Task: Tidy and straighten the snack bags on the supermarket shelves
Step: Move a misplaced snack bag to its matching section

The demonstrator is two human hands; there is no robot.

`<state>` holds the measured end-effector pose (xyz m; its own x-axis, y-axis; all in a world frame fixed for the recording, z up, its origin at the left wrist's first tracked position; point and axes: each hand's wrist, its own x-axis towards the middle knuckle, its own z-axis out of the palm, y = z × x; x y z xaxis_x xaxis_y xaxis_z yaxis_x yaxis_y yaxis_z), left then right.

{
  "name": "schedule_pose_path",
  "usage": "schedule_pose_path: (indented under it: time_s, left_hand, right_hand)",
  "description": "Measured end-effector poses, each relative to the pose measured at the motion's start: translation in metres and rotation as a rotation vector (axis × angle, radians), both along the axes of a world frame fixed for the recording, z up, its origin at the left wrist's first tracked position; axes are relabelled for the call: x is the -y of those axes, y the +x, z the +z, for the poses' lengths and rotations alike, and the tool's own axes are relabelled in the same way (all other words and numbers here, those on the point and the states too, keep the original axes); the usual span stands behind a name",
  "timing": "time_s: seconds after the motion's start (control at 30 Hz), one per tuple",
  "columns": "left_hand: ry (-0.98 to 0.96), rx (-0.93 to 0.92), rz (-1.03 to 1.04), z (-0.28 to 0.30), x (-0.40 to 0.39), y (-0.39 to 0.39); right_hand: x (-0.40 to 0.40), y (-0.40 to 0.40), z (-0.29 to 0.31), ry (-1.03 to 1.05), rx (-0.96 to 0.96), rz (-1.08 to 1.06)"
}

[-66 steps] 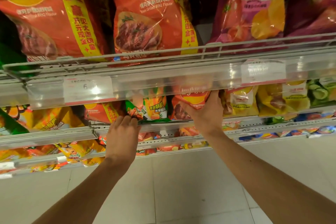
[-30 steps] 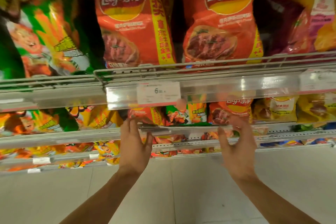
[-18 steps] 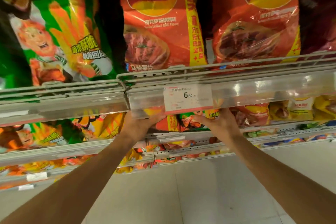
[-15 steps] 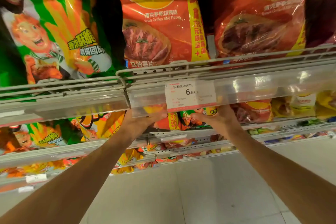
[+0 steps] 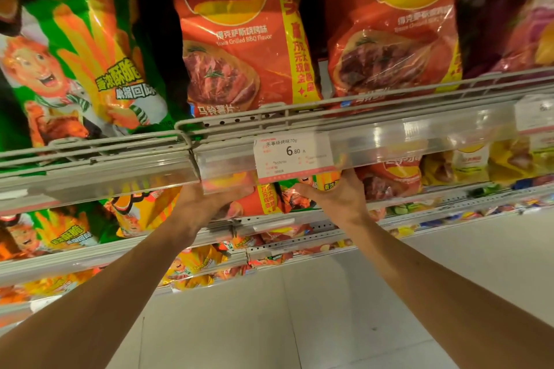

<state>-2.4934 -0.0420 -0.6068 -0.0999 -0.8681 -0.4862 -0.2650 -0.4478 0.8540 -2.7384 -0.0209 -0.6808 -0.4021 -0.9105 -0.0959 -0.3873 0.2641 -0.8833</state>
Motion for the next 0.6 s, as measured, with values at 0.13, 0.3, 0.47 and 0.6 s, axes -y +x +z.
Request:
schedule_pose_path:
  time_s: [0.13, 0.3, 0.47, 0.6]
  left_hand:
    - [-0.007, 0.022, 0.083, -0.001, 0.002, 0.002]
    - [-0.043, 0.036, 0.213, -0.006, 0.003, -0.005]
    - [-0.094, 0.017, 0.258, -0.001, -0.002, -0.008]
    - [-0.127, 0.031, 0.261, 0.002, -0.003, -0.011]
  right_hand:
    - [-0.008, 0.002, 0.006, -0.048, -0.009, -0.026]
    - [-0.015, 0.0, 0.012, -0.067, -0.023, -0.018]
    - [-0.013, 0.005, 0.033, -0.061, -0.153, 0.002]
    - [-0.026, -0.01, 0.049, -0.004, -0.222, 0.049]
